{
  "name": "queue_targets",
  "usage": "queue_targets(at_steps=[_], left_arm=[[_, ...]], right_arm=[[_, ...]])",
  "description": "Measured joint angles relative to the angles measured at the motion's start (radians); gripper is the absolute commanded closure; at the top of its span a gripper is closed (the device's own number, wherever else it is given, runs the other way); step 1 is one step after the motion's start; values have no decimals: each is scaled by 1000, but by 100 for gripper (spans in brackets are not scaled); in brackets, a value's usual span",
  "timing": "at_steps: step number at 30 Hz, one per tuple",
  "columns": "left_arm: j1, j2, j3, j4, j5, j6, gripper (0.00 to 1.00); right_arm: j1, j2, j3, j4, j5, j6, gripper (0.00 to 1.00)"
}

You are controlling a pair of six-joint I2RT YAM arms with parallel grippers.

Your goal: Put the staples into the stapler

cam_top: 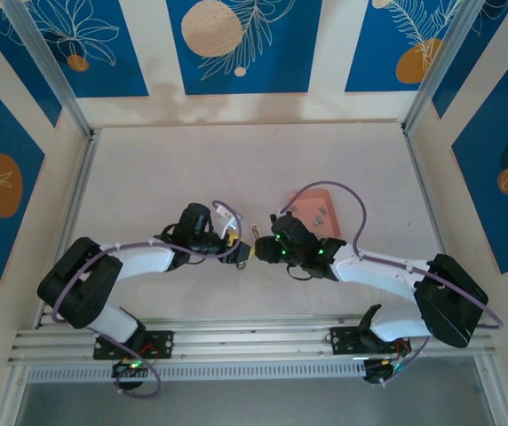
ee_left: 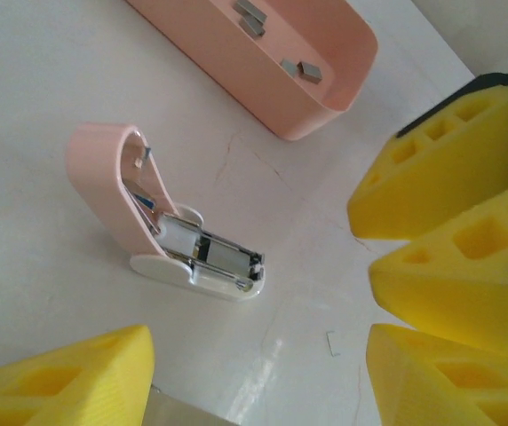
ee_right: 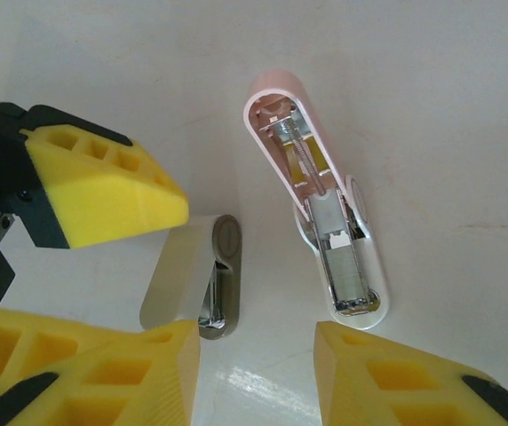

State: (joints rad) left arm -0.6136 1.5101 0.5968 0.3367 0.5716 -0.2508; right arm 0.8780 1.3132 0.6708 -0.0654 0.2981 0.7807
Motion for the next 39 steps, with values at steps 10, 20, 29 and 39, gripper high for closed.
queue_targets(at_steps=[10, 20, 29, 39], left_arm=[[5, -119, -56, -66, -150, -55, 32], [36, -202, -99, -68, -283, -108, 32], [37, -188, -101, -64, -293, -115, 32], [37, -139, -90, -52, -282, -118, 31]], right_arm=[[18, 118, 49, 23, -59, -2, 66], [29, 198, 114, 33, -129, -10, 73], [10, 348, 233, -107, -230, 16, 81], [6, 348, 272, -184, -232, 21, 73]])
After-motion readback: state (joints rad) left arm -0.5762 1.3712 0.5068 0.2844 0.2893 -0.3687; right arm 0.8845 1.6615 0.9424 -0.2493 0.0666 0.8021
